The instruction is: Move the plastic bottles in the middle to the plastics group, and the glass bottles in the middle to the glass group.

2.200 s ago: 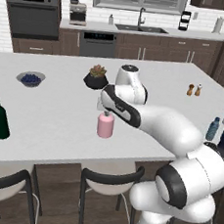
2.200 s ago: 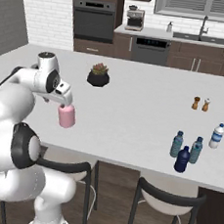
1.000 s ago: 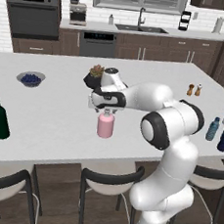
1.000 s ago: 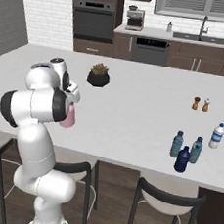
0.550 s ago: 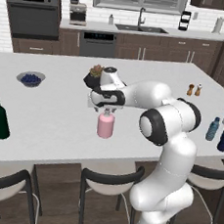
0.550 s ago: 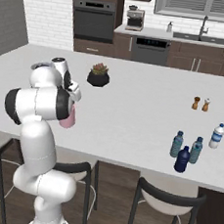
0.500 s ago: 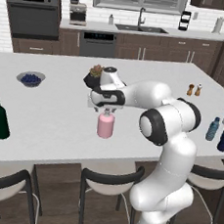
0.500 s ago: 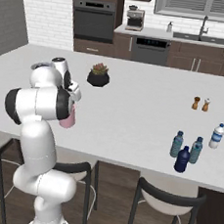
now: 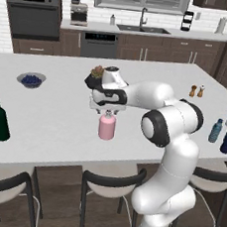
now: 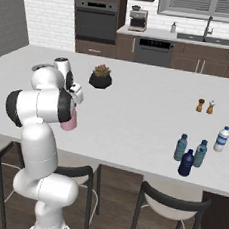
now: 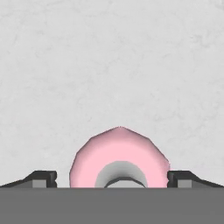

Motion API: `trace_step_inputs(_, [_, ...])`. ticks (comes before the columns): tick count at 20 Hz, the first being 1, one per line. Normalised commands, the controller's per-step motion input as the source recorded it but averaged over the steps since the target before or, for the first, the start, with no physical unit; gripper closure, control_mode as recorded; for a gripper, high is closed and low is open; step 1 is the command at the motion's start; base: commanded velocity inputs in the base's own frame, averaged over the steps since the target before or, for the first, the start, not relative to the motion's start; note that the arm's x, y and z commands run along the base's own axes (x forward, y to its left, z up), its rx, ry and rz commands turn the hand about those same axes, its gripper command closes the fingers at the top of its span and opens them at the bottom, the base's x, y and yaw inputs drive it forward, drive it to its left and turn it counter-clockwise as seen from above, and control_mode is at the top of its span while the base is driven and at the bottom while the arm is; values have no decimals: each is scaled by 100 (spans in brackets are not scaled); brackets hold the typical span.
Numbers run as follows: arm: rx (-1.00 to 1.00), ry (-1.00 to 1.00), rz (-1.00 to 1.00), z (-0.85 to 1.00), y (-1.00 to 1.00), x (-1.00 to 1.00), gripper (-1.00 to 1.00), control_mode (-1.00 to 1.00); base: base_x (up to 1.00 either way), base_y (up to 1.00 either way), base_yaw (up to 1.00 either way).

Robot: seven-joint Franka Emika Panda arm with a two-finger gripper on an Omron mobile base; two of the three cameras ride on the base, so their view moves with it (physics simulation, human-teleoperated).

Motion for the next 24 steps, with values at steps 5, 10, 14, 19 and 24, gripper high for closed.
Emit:
trace_step_inputs(5, [0,3,0,0,-2,0,-100,-100,0,0,0])
trace_step_inputs(10, [0,7,0,0,0,0,-100,-100,0,0,0])
trace_step_inputs(14, [0,7,0,-6,0,0,-100,-100,0,0,0])
trace_step_inputs(19, [0,4,0,-15,0,9,100,-100,0,0,0])
trace_step_inputs(24, [0,7,0,-9,0,-3,100,-100,0,0,0])
